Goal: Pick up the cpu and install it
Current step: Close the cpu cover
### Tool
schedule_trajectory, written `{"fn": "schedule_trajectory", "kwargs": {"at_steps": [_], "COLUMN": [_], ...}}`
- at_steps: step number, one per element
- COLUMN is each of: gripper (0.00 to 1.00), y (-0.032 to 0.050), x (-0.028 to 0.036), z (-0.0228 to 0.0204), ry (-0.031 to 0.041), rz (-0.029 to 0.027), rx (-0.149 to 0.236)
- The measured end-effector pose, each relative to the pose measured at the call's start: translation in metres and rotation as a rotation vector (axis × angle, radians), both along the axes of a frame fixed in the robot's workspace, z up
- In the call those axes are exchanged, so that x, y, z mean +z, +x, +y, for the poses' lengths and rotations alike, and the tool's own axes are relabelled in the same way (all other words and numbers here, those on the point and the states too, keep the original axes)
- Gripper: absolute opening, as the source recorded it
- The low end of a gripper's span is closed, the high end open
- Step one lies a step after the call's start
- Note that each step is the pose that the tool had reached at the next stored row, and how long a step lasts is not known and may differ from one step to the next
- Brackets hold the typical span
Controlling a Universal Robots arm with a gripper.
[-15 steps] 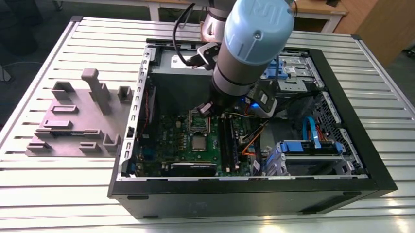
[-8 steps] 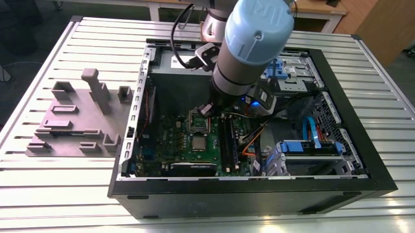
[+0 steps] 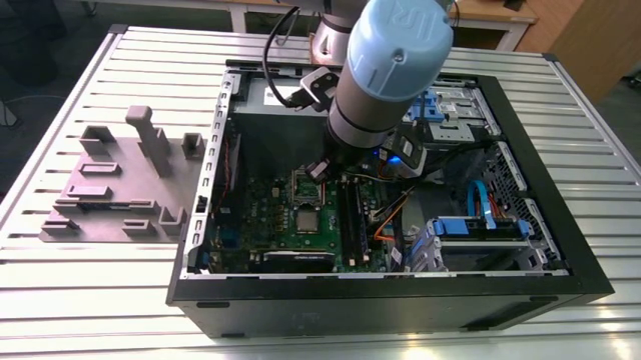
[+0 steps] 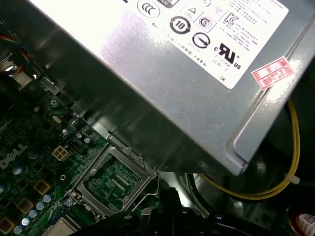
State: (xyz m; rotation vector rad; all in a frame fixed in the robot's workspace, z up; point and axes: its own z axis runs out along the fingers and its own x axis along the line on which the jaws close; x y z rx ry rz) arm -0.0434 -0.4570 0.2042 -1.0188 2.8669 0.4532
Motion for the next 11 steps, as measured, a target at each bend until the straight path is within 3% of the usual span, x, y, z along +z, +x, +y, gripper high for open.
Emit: {"fn": "schedule_trajectory", "kwargs": {"at_steps": [3,11], "gripper": [0.11,0.11], "y": [0.0,-0.0003], "x": [-0.0005,-0.0018], "z": [0.0008,0.0032], "ry": [-0.0001,-0.0001], "rz": [-0.0041,-0.0058], "rx": [0.0,0.006]}}
